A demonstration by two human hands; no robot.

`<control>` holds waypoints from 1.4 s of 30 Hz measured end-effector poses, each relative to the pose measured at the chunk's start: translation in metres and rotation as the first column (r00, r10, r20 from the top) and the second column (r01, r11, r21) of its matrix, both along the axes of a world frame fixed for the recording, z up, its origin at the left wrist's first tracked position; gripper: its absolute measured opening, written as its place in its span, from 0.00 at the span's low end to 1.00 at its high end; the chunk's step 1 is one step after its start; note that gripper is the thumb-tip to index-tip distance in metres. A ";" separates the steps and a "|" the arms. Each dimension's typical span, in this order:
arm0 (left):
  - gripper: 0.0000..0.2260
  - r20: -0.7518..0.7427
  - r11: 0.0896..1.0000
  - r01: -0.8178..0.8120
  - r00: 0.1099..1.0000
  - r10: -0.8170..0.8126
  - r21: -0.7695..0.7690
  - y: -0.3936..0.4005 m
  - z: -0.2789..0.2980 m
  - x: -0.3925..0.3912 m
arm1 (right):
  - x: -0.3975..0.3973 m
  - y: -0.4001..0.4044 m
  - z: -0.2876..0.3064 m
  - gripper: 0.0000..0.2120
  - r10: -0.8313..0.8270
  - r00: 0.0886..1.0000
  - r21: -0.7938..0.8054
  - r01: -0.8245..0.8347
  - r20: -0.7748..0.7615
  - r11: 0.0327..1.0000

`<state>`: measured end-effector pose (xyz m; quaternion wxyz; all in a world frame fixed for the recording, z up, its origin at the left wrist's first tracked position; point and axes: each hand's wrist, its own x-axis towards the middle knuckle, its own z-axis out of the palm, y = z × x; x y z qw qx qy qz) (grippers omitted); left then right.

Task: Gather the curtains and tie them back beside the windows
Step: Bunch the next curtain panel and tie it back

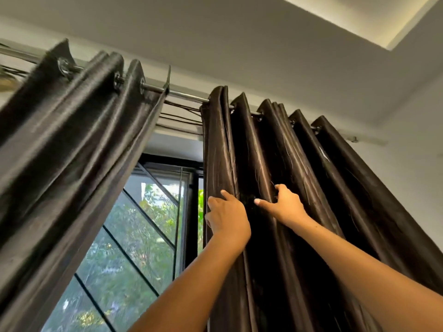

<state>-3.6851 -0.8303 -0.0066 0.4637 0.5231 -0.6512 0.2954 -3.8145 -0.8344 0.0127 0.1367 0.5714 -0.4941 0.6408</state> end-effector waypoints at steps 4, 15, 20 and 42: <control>0.37 0.070 0.984 0.169 0.983 -0.172 0.055 -0.009 0.018 0.019 | 0.012 -0.003 0.030 0.28 0.035 0.999 0.011 -0.035 0.011 0.999; 0.38 0.068 0.925 0.339 0.932 -0.355 0.172 -0.014 0.029 0.037 | 0.044 0.021 0.064 0.14 0.152 0.938 0.101 -0.126 -0.311 0.987; 0.39 0.190 0.967 0.209 0.953 -0.235 0.146 -0.029 0.021 0.051 | -0.005 -0.018 0.047 0.45 -0.313 0.946 0.072 0.307 0.082 0.949; 0.40 0.170 0.905 0.322 0.910 -0.377 0.279 -0.067 0.034 0.072 | 0.050 -0.042 0.066 0.16 -0.046 0.906 -0.039 0.032 -0.421 0.999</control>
